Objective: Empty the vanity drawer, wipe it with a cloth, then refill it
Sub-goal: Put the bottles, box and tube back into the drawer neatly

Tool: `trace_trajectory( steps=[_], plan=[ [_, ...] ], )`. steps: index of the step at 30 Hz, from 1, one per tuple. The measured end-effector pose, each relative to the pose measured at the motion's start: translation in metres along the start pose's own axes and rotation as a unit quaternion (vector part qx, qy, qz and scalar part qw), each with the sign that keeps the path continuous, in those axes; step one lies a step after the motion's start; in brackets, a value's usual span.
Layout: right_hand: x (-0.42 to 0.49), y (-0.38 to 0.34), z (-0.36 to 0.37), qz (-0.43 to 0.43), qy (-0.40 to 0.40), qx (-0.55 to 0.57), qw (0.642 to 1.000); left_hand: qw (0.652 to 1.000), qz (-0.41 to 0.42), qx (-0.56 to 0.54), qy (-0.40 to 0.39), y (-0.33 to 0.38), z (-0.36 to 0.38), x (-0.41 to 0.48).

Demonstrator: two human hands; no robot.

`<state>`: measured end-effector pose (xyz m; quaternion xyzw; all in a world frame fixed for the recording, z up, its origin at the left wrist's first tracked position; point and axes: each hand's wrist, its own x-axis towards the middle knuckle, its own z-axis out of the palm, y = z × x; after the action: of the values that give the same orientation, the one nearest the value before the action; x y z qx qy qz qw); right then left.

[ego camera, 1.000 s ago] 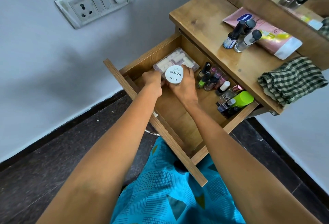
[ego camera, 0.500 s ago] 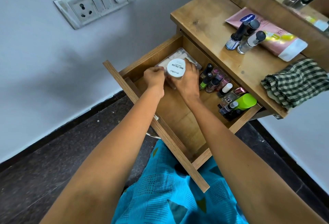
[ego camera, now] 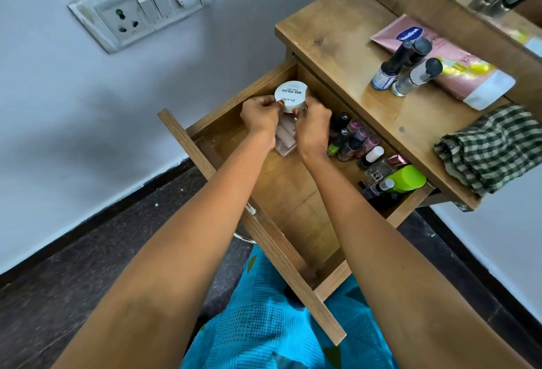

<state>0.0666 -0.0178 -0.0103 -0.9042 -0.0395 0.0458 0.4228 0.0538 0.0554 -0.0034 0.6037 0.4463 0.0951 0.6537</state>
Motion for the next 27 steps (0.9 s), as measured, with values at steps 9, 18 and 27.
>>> trace_trajectory(
  steps=[9,18,27],
  plan=[
    [0.005,0.006,0.005,0.019,0.024,-0.049,0.998,0.999,-0.003,-0.031,0.034,-0.008,0.013,0.007],
    [-0.005,-0.004,-0.004,0.031,-0.009,-0.053,0.998,0.999,0.005,-0.017,0.043,-0.005,0.012,-0.005],
    [-0.037,-0.019,-0.042,-0.01,0.017,-0.042,0.999,0.996,0.043,-0.075,0.028,0.012,0.007,-0.042]
  ],
)
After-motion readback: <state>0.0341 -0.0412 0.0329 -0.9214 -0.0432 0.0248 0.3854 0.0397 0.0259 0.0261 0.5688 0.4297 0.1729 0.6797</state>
